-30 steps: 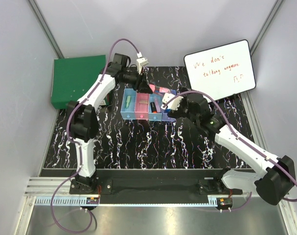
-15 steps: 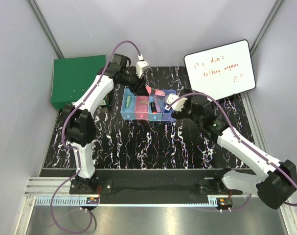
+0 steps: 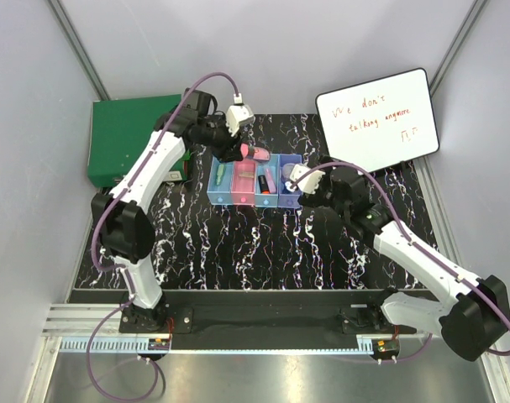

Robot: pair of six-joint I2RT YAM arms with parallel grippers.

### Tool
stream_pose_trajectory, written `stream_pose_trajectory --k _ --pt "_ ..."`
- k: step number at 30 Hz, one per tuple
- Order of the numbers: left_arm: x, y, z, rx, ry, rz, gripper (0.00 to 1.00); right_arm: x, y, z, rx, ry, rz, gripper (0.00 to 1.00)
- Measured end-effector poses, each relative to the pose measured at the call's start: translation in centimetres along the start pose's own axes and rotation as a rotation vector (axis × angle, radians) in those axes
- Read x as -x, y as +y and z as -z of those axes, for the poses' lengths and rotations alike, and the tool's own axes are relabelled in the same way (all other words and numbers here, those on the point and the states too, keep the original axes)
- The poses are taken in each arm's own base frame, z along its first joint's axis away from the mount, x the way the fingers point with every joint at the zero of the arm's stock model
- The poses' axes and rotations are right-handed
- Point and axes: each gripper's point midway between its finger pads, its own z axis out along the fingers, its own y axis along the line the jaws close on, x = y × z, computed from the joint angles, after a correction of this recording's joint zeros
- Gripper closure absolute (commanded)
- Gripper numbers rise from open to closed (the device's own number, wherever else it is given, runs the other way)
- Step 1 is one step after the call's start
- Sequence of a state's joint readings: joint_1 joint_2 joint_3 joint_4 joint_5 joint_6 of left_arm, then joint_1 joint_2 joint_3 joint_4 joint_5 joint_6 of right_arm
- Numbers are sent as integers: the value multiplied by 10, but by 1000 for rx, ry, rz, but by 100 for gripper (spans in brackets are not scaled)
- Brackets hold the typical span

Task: Sort the stationery into containers
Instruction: Place the stationery at the center of the board.

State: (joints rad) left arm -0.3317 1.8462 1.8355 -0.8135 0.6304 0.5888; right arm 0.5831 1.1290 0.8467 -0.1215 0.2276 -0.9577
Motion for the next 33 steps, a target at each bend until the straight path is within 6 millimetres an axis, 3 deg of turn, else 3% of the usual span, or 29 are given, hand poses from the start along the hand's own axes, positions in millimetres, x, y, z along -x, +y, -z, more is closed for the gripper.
stream_pose_trajectory --k 9,15,23,33 --pt "-32 -2 19 41 133 -145 100 -10 -12 6 -40 19 -17 0" --pt "-37 -14 38 29 200 -292 100 -11 -13 6 -45 23 -15 0" --pt "-50 -51 49 -76 293 -493 100 -11 -14 7 -47 22 -11 0" --pt "-95 -90 56 -280 455 -653 100 -12 -18 10 -60 21 -16 0"
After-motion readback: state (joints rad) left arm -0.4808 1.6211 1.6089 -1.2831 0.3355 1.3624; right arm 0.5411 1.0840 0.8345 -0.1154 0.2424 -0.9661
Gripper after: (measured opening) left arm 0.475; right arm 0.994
